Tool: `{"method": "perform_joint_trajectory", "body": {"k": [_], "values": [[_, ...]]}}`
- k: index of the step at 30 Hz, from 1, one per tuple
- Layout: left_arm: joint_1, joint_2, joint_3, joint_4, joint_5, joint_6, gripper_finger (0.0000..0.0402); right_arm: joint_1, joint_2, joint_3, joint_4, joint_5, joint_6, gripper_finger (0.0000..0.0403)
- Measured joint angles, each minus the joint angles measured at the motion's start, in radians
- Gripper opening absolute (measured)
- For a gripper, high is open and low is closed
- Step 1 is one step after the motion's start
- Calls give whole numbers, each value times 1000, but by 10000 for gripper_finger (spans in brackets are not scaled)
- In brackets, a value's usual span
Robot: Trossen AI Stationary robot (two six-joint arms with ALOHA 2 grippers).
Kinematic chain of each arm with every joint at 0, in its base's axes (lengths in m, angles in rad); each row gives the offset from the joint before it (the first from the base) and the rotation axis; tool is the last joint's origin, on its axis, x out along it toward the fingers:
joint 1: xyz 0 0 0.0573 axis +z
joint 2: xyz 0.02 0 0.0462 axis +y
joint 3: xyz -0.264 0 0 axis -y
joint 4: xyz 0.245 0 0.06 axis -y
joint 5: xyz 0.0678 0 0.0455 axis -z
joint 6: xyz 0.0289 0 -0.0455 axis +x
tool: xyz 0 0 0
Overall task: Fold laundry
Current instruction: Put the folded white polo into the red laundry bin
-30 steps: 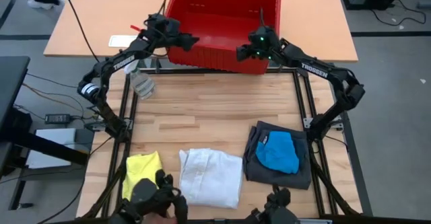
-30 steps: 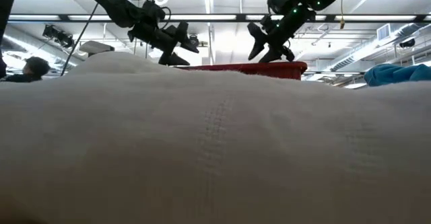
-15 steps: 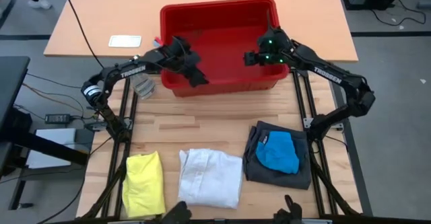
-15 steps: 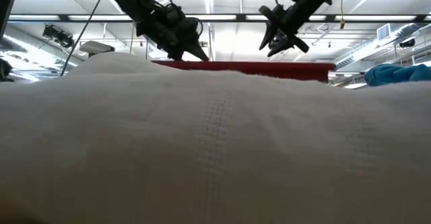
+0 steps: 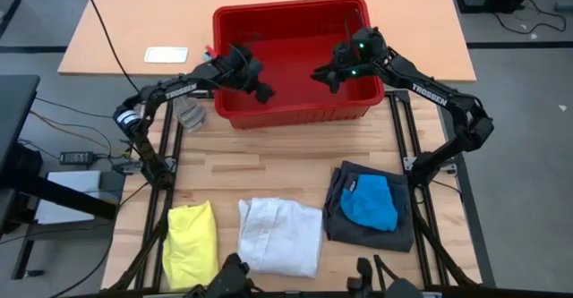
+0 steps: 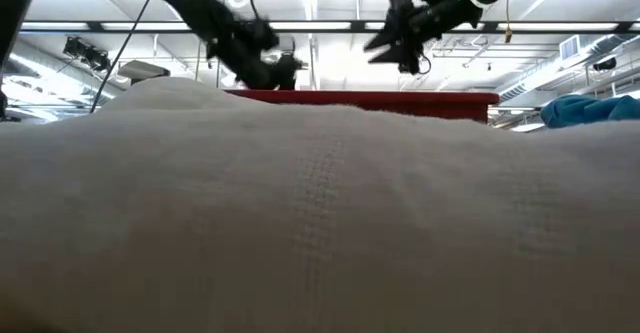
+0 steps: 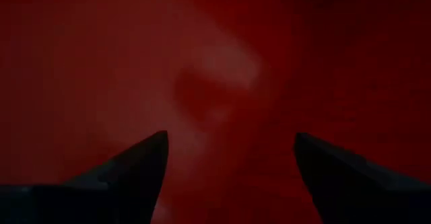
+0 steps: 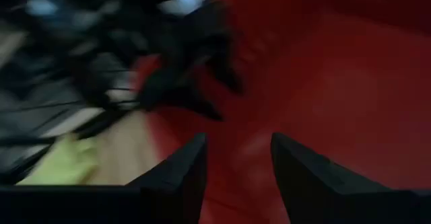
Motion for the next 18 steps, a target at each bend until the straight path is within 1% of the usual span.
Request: {"method": "perform_joint_trajectory", "body": {"k": [2, 6, 8, 10, 12, 14, 16, 18], "values": [[9, -9, 35, 23, 19, 9, 325, -3, -6, 1, 39, -99, -37, 169], [17, 5, 136, -64, 34, 82, 325, -15, -7, 2, 29, -308, -69, 163], [17, -4, 222, -96, 39, 148, 325, -16, -7, 2, 2, -366, -90, 157], [7, -10, 311, -169, 52, 227, 325, -13, -7, 2, -44, -406, -111, 150], [-10, -6, 391, -257, 70, 324, 323, -2, -7, 2, -103, -419, -139, 142], [-31, -4, 459, -328, 73, 395, 318, 13, -7, 2, -165, -391, -182, 133], [-51, -8, 506, -360, 76, 420, 309, 27, -6, 2, -223, -330, -223, 124], [-65, -11, 520, -392, 82, 397, 298, 42, -6, 2, -250, -273, -237, 116]]}}
